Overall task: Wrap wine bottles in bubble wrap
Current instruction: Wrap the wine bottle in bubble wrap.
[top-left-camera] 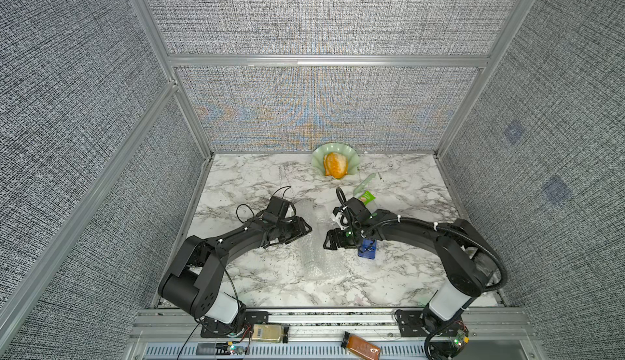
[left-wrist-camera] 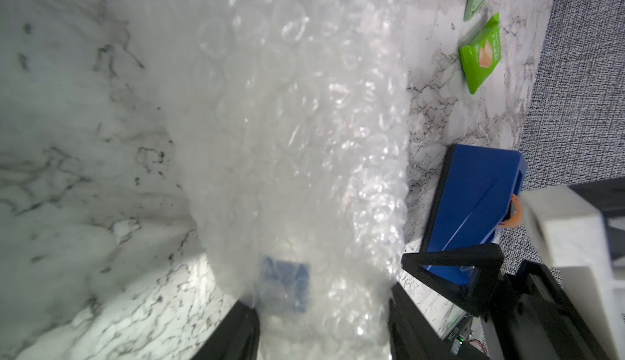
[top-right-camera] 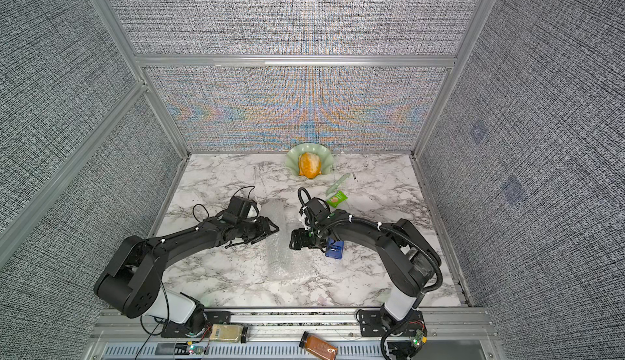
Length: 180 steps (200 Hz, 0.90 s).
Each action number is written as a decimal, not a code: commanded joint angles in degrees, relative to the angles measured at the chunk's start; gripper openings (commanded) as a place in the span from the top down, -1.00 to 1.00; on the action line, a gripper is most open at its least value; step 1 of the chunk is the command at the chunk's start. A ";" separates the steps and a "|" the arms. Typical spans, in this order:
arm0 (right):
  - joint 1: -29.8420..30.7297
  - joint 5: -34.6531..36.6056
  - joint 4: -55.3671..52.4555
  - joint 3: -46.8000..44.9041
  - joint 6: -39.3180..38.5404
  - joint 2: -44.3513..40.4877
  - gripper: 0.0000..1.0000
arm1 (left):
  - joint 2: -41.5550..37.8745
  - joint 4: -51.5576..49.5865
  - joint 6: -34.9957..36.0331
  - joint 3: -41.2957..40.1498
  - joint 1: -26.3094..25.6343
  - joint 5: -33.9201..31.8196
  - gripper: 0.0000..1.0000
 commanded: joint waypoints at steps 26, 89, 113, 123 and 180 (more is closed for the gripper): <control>-0.15 -1.00 4.32 1.35 1.92 4.07 -0.17 | 1.12 -8.20 4.39 2.51 0.10 -2.85 0.81; -0.07 -1.62 8.14 0.99 1.65 1.21 1.00 | 5.14 -22.13 11.19 11.52 -1.09 -8.07 0.84; 0.34 -1.85 10.26 -1.28 1.93 -0.51 1.00 | 8.44 -27.28 12.92 15.28 -2.21 -10.84 0.84; 0.56 -2.20 11.27 -2.07 2.17 -1.17 1.00 | 9.55 -28.44 13.23 16.57 -2.96 -12.04 0.82; 2.20 -3.59 13.37 -3.26 2.97 -1.61 1.00 | 12.90 -28.78 12.89 21.72 -6.65 -12.76 0.19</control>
